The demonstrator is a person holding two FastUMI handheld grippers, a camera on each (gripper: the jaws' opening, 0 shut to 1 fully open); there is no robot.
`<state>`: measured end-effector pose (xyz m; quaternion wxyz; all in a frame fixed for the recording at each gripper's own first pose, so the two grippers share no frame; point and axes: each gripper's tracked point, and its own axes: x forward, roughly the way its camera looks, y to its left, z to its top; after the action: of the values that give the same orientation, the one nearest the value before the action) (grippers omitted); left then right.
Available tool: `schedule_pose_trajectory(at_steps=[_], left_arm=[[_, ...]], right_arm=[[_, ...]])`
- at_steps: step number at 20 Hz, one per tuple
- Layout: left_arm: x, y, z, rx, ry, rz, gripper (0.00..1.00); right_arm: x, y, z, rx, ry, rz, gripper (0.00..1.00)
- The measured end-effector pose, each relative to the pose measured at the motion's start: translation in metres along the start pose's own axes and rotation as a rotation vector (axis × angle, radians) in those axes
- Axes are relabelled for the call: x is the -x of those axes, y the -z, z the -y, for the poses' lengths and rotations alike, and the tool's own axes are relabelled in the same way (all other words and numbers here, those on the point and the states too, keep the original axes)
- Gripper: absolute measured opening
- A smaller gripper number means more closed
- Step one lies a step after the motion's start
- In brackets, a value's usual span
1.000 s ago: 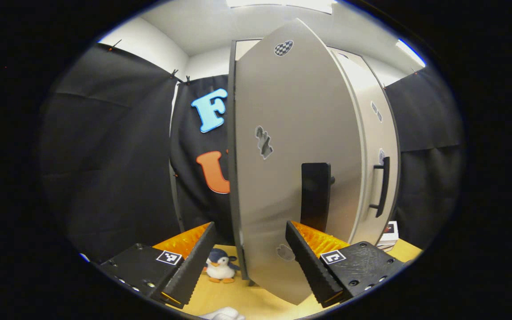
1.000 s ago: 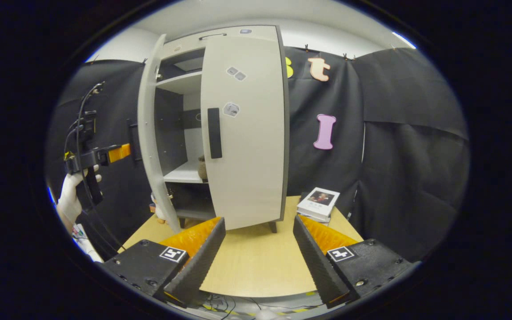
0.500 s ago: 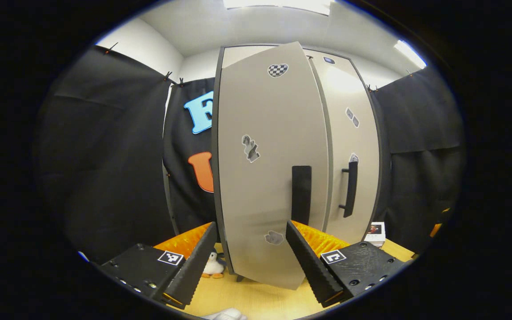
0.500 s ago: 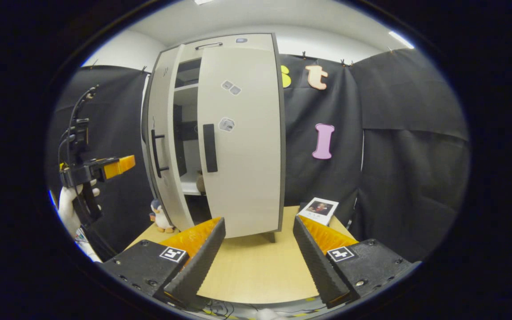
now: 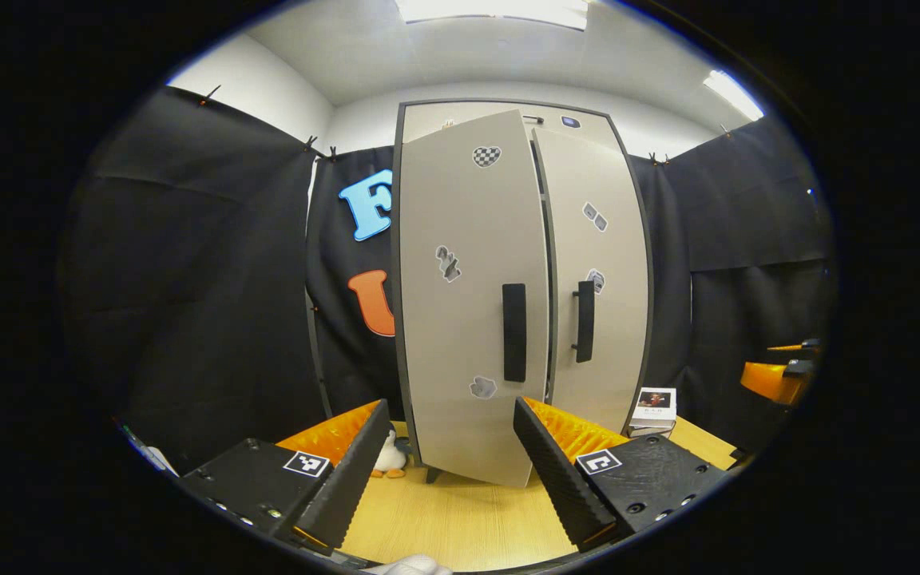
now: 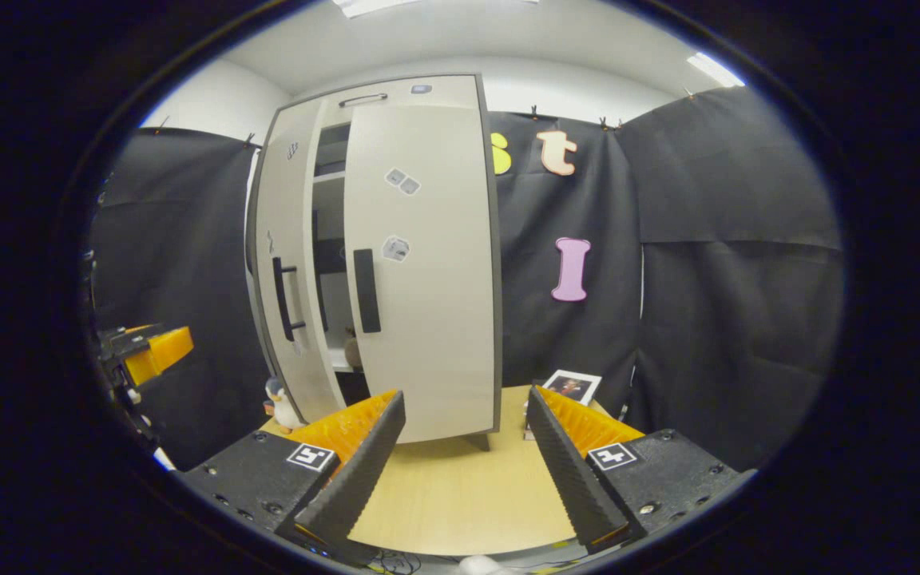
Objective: Grab one shoe with the right hand and put it into the shoe cabinet, grab the other shoe with the left hand and put it into the shoe cabinet; then close the right door with the right hand and the left door with the left hand.
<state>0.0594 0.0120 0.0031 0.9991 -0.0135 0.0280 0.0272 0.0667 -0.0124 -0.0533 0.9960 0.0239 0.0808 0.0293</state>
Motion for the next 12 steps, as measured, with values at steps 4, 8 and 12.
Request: schedule_pose_trajectory(at_steps=[4, 8, 12], left_arm=[[0.019, 0.016, 0.009, -0.016, 0.001, -0.015, 0.96], [0.025, 0.008, 0.017, -0.029, 0.015, 0.015, 0.96], [0.026, 0.008, 0.022, -0.017, 0.024, 0.008, 0.96]], right_arm=[[0.007, -0.004, 0.001, 0.002, 0.005, 0.026, 1.00], [0.011, -0.006, 0.004, 0.000, 0.011, 0.035, 1.00], [0.015, -0.006, 0.005, 0.006, 0.012, 0.042, 1.00]])
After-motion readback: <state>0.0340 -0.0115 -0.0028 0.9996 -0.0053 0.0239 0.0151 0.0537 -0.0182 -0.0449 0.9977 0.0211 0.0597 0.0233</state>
